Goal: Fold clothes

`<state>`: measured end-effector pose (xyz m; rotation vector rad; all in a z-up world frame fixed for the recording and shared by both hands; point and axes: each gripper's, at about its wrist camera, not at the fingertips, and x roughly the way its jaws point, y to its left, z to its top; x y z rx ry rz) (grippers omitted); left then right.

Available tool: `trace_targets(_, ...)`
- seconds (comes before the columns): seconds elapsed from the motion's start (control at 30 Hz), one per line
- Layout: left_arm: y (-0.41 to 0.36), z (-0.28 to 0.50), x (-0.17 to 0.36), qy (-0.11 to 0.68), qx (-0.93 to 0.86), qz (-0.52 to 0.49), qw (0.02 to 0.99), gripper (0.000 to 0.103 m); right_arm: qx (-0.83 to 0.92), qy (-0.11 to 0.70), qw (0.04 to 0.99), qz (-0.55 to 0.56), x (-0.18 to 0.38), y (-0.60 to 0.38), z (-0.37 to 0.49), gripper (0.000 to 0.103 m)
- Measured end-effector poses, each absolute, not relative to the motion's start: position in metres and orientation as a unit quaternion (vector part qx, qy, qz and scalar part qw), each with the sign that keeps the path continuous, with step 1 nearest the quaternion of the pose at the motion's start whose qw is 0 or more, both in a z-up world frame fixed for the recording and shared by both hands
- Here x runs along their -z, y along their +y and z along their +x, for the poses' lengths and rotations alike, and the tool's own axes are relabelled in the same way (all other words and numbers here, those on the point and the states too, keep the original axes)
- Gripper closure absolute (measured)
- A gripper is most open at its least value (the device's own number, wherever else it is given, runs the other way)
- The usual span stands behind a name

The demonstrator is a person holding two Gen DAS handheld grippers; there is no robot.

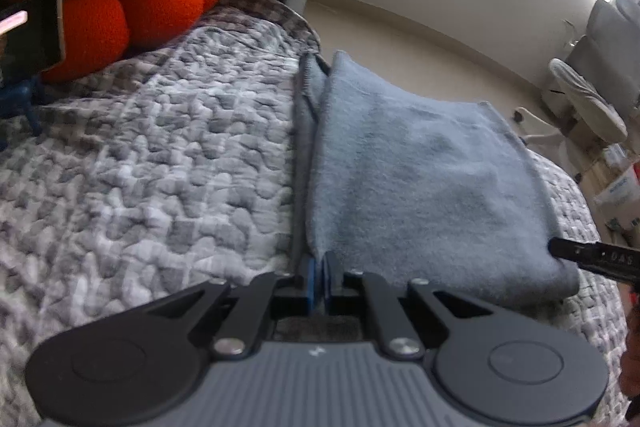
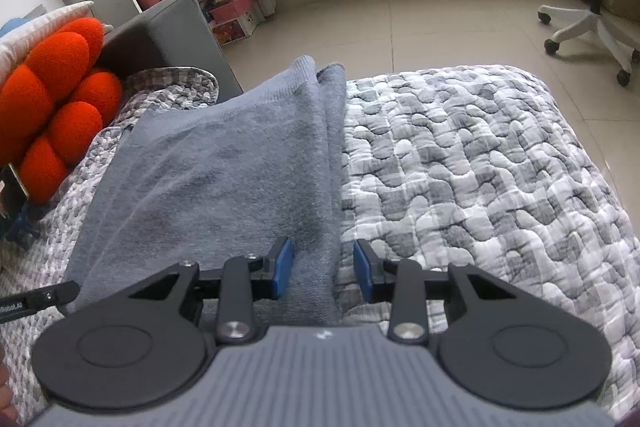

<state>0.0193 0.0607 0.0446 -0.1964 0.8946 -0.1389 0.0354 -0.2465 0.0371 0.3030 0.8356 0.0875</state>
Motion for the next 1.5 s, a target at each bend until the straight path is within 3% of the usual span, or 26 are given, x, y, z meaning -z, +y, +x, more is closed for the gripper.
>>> trace_targets(0.2, 0.064, 0.022, -0.050, 0.421, 0.057, -0.108, 0.899, 0.089, -0.015, 0.374, 0.919, 0.122, -0.049, -0.246, 0.029, 0.066)
trace_targets(0.37, 0.058, 0.023, -0.056, 0.407, 0.035, -0.088, 0.908, 0.089, -0.104, 0.332, 0.926, 0.149, -0.063, -0.237, 0.020, 0.066)
trace_targets(0.53, 0.046, 0.013, -0.071, 0.365, 0.068, -0.069, 0.926, 0.089, -0.194, 0.354, 0.908, 0.107, -0.055, -0.202, 0.022, 0.066)
trace_targets(0.67, 0.030, 0.018, -0.056, 0.399, 0.109, -0.072, 0.908, 0.087, -0.166, 0.385, 0.906, 0.060, -0.038, -0.190, 0.030, 0.073)
trace_targets(0.97, 0.030, 0.027, -0.045, 0.416, 0.084, -0.067, 0.903, 0.086, -0.107, 0.381, 0.916, 0.066, -0.047, -0.226, 0.024, 0.072)
trace_targets(1.07, 0.030, 0.025, -0.046, 0.413, 0.080, -0.064, 0.905, 0.082, -0.119, 0.381, 0.913, 0.088, -0.049, -0.232, 0.019, 0.066)
trace_targets(1.2, 0.032, 0.030, -0.043, 0.419, 0.074, -0.064, 0.903, 0.082, -0.124, 0.399, 0.908, 0.029, -0.040, -0.218, 0.020, 0.072)
trace_targets(1.5, 0.086, 0.039, -0.047, 0.416, -0.011, -0.083, 0.905, 0.081, -0.038, 0.414, 0.905, 0.094, -0.046, -0.267, 0.011, 0.066)
